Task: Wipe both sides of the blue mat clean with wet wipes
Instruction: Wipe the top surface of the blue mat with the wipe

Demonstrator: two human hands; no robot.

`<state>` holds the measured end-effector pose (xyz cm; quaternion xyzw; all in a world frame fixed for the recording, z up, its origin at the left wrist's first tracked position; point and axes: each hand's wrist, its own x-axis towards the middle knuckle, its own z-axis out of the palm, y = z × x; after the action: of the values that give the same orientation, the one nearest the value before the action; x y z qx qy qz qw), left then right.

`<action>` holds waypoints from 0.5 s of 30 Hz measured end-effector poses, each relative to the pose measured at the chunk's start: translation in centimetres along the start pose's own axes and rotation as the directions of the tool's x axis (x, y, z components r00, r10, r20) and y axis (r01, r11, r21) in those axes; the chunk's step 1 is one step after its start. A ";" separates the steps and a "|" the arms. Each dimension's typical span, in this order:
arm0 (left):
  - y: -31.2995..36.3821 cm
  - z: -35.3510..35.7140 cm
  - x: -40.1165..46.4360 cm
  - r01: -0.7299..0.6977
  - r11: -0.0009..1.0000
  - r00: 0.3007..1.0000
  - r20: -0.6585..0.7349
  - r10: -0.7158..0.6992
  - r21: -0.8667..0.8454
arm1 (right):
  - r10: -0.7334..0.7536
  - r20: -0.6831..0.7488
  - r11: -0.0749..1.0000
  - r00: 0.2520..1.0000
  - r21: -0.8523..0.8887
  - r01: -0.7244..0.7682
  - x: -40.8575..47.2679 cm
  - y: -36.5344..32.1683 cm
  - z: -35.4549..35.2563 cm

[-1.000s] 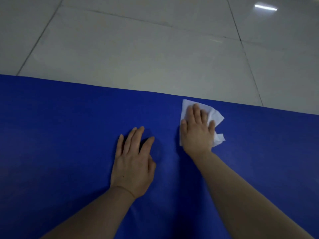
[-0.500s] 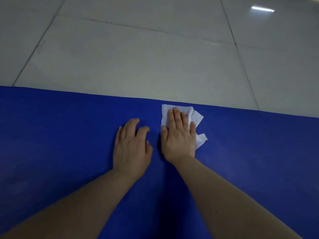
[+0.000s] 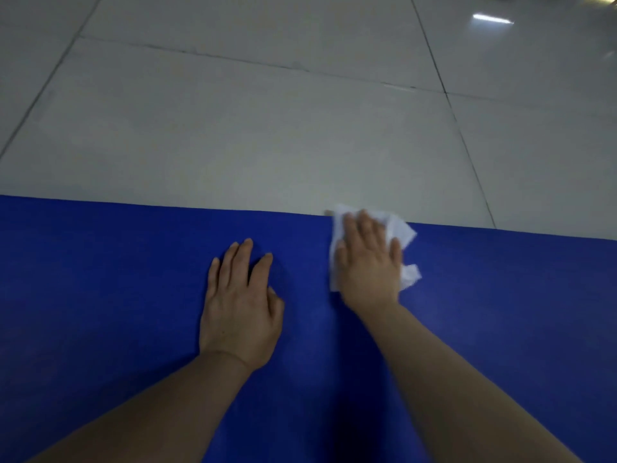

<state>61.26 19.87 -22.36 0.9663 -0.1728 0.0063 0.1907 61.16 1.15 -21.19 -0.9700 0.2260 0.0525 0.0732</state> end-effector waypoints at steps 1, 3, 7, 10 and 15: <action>-0.1 0.1 0.0 -0.006 1.000 1.000 -0.001 0.006 0.006 | 0.083 0.016 0.997 0.996 -0.013 -0.082 0.5 1.0 -0.1; -0.2 0.3 0.0 -0.009 1.000 1.000 -0.001 0.009 0.013 | 0.062 0.013 0.997 0.998 -0.039 -0.061 0.6 0.0 -0.1; -0.1 0.2 0.1 -0.009 0.999 1.000 -0.006 0.009 0.039 | -0.285 0.040 0.959 0.958 0.006 0.285 -1.3 -4.4 0.6; -0.1 0.2 0.2 -0.001 0.999 1.000 0.001 0.001 0.041 | -0.128 -0.045 0.992 0.991 -0.001 0.128 -0.4 -0.2 0.4; -0.2 0.3 0.2 -0.002 0.999 1.000 0.004 0.002 0.051 | 0.262 -0.028 0.965 0.965 0.020 -0.262 1.1 5.5 -0.6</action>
<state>61.47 19.84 -22.73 0.9707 -0.1739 0.0089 0.1654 59.71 -4.30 -21.37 -0.9316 0.3537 0.0452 0.0699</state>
